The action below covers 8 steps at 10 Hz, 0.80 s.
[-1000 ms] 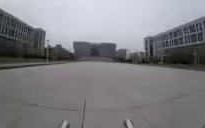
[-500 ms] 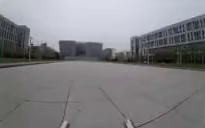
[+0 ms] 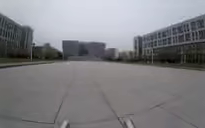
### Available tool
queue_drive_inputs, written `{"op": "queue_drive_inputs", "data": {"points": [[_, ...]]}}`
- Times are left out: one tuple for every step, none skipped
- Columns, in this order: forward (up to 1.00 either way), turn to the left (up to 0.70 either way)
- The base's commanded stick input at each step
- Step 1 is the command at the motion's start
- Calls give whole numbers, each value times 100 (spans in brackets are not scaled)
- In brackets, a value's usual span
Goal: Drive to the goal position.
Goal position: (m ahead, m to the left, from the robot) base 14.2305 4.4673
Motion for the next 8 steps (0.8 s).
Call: {"op": "queue_drive_inputs", "data": {"points": [[100, -40], [100, -40], [100, -40], [100, -4], [100, 0], [100, 0], [100, 0], [100, 0]]}}
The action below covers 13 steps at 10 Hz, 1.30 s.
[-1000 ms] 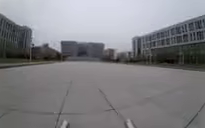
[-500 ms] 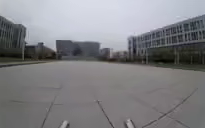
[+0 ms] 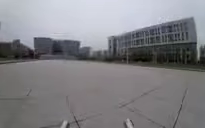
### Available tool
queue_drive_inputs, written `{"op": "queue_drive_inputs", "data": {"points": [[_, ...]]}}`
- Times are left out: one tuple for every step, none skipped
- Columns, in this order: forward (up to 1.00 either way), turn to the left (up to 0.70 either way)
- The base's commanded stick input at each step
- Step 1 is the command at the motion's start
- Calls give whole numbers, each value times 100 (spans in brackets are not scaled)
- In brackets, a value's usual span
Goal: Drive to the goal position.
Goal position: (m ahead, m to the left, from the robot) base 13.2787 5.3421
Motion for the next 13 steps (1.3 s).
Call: {"op": "queue_drive_inputs", "data": {"points": [[100, 0], [100, 0], [100, 0], [100, 0], [100, 0], [100, 0], [100, 0], [100, 0], [100, 0], [100, 0], [100, 0], [100, 0], [100, -17]]}}
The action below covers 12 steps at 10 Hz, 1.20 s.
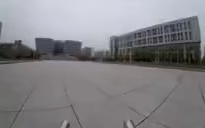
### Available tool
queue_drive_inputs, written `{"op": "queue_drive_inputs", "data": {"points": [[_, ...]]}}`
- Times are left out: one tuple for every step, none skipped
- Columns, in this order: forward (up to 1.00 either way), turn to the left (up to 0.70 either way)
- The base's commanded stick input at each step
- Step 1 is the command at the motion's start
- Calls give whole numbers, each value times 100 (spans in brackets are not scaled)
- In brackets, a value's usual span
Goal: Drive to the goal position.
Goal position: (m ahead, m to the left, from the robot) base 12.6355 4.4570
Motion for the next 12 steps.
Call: {"op": "queue_drive_inputs", "data": {"points": [[100, -34], [100, -31], [100, -5], [100, 0], [100, 0], [100, 6], [100, 31], [100, 40], [100, 40], [100, 40], [100, 34], [100, 14]]}}
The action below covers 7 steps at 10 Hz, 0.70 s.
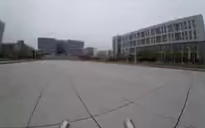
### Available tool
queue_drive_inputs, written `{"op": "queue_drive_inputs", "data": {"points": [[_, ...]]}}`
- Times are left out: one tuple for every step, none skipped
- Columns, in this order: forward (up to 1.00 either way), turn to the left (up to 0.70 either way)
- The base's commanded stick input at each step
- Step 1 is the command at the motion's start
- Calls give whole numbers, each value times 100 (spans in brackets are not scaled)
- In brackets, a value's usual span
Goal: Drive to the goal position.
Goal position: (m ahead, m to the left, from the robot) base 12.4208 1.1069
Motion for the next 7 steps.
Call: {"op": "queue_drive_inputs", "data": {"points": [[100, 0], [100, 0], [100, 0], [100, 0], [100, 0], [100, 0], [100, -3]]}}
